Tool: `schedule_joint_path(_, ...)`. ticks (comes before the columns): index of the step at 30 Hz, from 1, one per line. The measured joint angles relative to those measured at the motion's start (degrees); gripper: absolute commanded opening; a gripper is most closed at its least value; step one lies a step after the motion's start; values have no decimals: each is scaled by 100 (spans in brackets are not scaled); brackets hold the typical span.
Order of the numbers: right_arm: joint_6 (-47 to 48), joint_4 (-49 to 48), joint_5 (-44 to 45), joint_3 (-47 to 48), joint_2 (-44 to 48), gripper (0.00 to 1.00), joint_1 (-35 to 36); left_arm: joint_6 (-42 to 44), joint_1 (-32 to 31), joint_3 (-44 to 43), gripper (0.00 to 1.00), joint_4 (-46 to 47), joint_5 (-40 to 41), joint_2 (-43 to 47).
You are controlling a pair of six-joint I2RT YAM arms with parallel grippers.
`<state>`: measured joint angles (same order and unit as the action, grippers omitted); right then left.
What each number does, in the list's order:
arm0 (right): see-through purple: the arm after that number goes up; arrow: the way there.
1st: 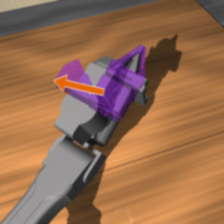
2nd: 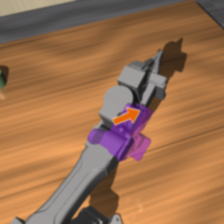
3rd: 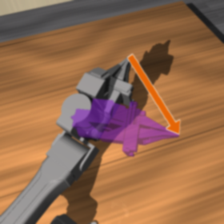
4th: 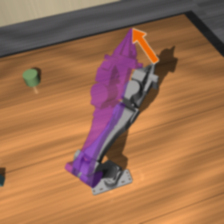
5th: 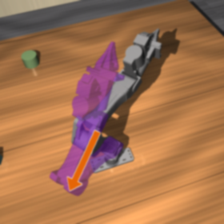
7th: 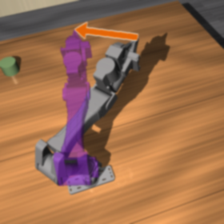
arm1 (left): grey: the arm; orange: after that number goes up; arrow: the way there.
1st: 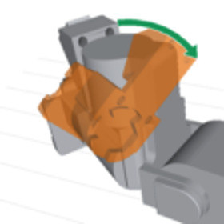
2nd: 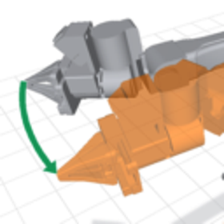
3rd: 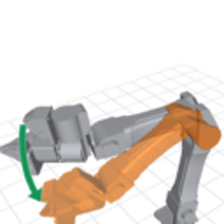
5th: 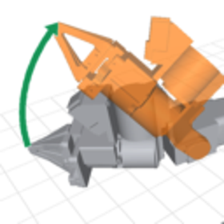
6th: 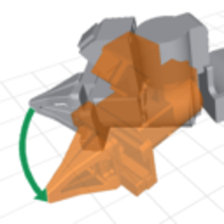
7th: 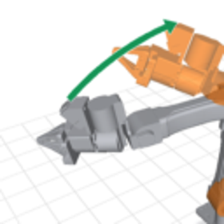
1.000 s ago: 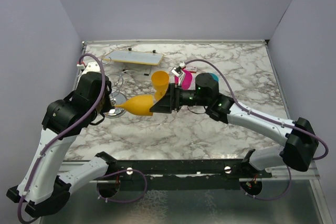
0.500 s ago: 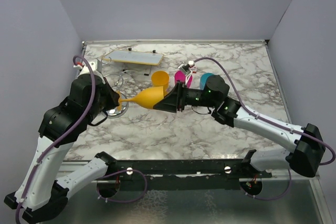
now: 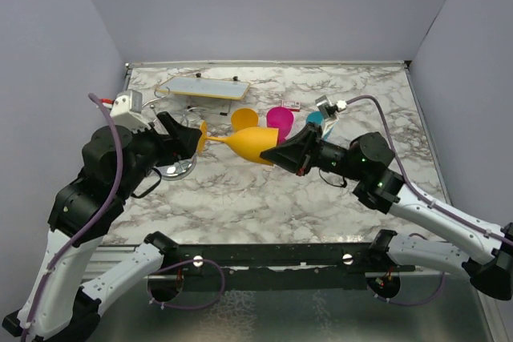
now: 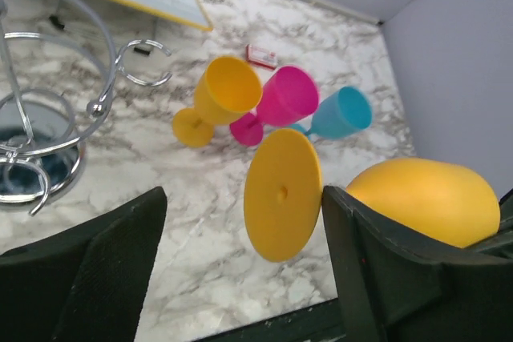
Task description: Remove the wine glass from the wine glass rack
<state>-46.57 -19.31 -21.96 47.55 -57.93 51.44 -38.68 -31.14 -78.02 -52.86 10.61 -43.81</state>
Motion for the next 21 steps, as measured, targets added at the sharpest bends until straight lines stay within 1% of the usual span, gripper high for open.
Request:
schedule_joint_path(4, 664, 400, 507, 22, 498, 1, 0, 282, 2, -44, 90, 415, -90, 229)
schedule_joint_path(8, 1768, 1416, 1449, 391, 870, 1, 4, 573, 2, -120, 92, 702, -98, 299)
schedule_joint_path(11, 2822, 2210, 2503, 782, 1156, 1, 4, 734, 2, -120, 93, 813, -96, 352)
schedule_joint_path(15, 4048, 3012, 4092, 1134, 1423, 1, 4, 879, 2, -96, 93, 977, -92, 457)
schedule_joint_path(18, 4706, 3668, 5272, 1458, 1388, 1, 2, 953, 2, -92, 93, 1067, -83, 479)
schedule_joint_path(21, 5130, 4229, 6360, 1714, 1134, 1, 0, 1005, 2, 2, 93, 1182, -72, 472)
